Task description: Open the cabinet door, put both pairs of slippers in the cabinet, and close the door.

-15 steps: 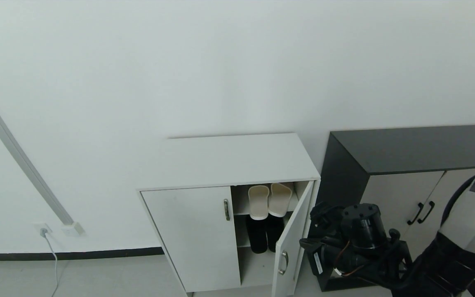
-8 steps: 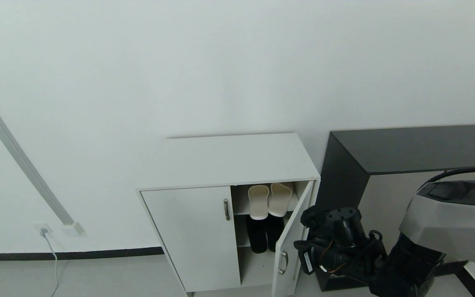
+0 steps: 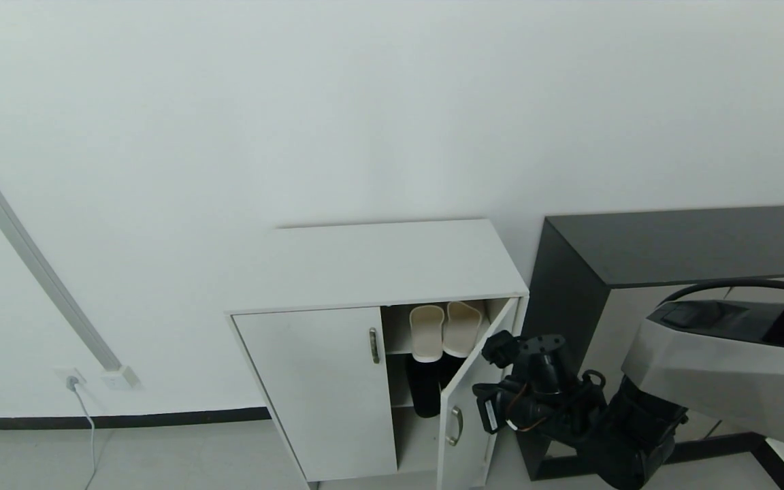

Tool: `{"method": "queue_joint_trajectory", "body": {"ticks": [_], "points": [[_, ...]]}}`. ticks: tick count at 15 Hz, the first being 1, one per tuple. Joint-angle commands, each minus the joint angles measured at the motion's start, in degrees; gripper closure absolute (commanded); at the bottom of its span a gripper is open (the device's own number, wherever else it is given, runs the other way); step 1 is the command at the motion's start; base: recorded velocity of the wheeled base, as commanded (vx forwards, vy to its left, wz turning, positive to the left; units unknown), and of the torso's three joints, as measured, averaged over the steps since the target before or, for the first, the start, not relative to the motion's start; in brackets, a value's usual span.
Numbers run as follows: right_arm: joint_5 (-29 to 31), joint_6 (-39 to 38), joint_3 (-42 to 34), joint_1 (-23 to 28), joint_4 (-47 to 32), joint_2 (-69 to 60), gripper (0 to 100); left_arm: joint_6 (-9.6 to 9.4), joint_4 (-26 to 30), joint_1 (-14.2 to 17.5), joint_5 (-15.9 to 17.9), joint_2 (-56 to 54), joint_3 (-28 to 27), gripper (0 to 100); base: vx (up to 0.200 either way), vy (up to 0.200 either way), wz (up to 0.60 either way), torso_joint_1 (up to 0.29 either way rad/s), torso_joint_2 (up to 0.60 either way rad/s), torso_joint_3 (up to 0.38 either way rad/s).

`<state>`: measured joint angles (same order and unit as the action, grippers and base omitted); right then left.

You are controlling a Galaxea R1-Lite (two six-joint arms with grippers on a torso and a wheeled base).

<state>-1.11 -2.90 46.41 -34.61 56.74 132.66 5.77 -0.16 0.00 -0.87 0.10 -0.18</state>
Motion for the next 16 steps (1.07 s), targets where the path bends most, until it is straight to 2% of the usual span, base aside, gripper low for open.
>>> {"method": "queue_joint_trajectory", "body": {"ticks": [1, 6, 8, 10, 16], "points": [[0.05, 0.00, 1.58, 0.42, -0.05, 1.46, 100, 0.03, -0.02, 0.00, -0.01, 0.08, 0.01, 100, 0.000, 0.000, 0.00, 0.000, 0.00, 0.000], [1.11, -0.88, 5.80, 1.56, -2.24, 2.43, 100, 0.03, -0.02, 0.09, -0.01, -0.01, 0.01, 100, 0.000, 0.000, 0.00, 0.000, 0.00, 0.000], [6.03, -2.11, 11.16, 1.56, -6.81, 4.01, 100, 0.03, -0.02, 0.09, -0.01, 0.08, 0.01, 100, 0.000, 0.000, 0.00, 0.000, 0.00, 0.000], [8.23, -2.28, 14.23, 1.56, -9.10, 5.24, 100, 0.03, -0.02, 0.00, -0.01, 0.08, 0.01, 100, 0.000, 0.000, 0.00, 0.000, 0.00, 0.000], [11.83, -2.37, 20.74, 2.27, -12.17, 8.14, 100, 0.03, -0.02, 0.09, -0.01, 0.08, 0.01, 100, 0.000, 0.000, 0.00, 0.000, 0.00, 0.000]]}}
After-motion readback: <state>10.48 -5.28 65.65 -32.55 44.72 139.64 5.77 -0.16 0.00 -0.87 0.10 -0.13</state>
